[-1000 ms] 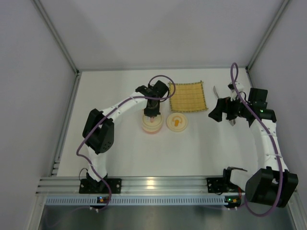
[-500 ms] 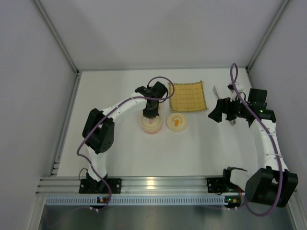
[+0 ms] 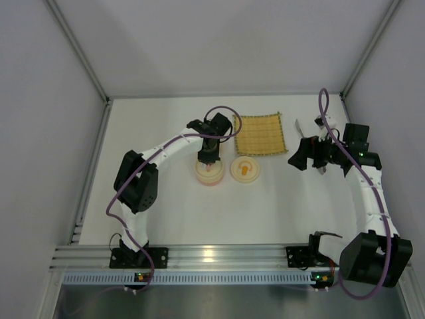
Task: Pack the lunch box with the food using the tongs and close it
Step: Close the box lid on the packing box.
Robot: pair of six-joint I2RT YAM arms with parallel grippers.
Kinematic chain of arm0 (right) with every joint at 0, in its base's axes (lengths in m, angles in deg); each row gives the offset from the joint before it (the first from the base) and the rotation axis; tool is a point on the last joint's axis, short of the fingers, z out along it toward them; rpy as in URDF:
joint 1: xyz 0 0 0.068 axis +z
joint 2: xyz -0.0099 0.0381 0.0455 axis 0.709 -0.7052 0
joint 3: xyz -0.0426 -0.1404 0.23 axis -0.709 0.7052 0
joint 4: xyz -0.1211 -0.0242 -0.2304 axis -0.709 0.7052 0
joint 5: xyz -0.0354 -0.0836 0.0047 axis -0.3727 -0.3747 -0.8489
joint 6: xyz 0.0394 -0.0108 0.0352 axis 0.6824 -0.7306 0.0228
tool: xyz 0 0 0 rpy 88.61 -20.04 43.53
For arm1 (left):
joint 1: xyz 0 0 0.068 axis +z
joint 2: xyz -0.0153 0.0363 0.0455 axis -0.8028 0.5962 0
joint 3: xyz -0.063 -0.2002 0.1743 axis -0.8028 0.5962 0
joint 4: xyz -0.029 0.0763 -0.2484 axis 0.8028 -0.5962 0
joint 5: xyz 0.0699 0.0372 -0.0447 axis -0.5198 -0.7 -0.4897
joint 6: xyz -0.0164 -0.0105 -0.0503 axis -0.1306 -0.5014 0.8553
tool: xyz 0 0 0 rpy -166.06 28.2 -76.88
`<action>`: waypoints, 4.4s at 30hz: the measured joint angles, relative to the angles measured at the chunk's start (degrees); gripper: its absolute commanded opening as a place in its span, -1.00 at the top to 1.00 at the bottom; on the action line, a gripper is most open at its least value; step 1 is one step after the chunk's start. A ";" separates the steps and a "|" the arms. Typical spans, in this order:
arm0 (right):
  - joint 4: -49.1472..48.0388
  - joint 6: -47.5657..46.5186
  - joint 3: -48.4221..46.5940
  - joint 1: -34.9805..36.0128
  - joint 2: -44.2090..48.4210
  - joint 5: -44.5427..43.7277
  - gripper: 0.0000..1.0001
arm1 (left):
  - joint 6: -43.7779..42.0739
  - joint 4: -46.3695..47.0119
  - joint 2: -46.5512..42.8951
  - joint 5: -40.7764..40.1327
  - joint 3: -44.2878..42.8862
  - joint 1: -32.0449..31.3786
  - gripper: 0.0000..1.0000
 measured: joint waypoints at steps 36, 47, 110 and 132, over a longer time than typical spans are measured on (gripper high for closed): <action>-0.04 -0.07 0.02 0.00 -0.74 0.35 -0.99 | -33.62 9.42 -4.26 16.79 8.11 0.83 1.00; 0.02 -0.20 0.02 0.00 -0.74 0.52 -0.99 | -56.65 12.79 -8.33 24.15 14.75 0.61 1.00; 0.15 0.42 0.02 0.00 -0.66 1.88 -0.99 | -78.90 -5.62 -23.19 25.51 28.72 17.33 0.35; 0.17 0.46 0.02 0.00 -0.28 1.95 -0.99 | -77.72 -12.13 -27.39 31.36 27.52 17.33 0.31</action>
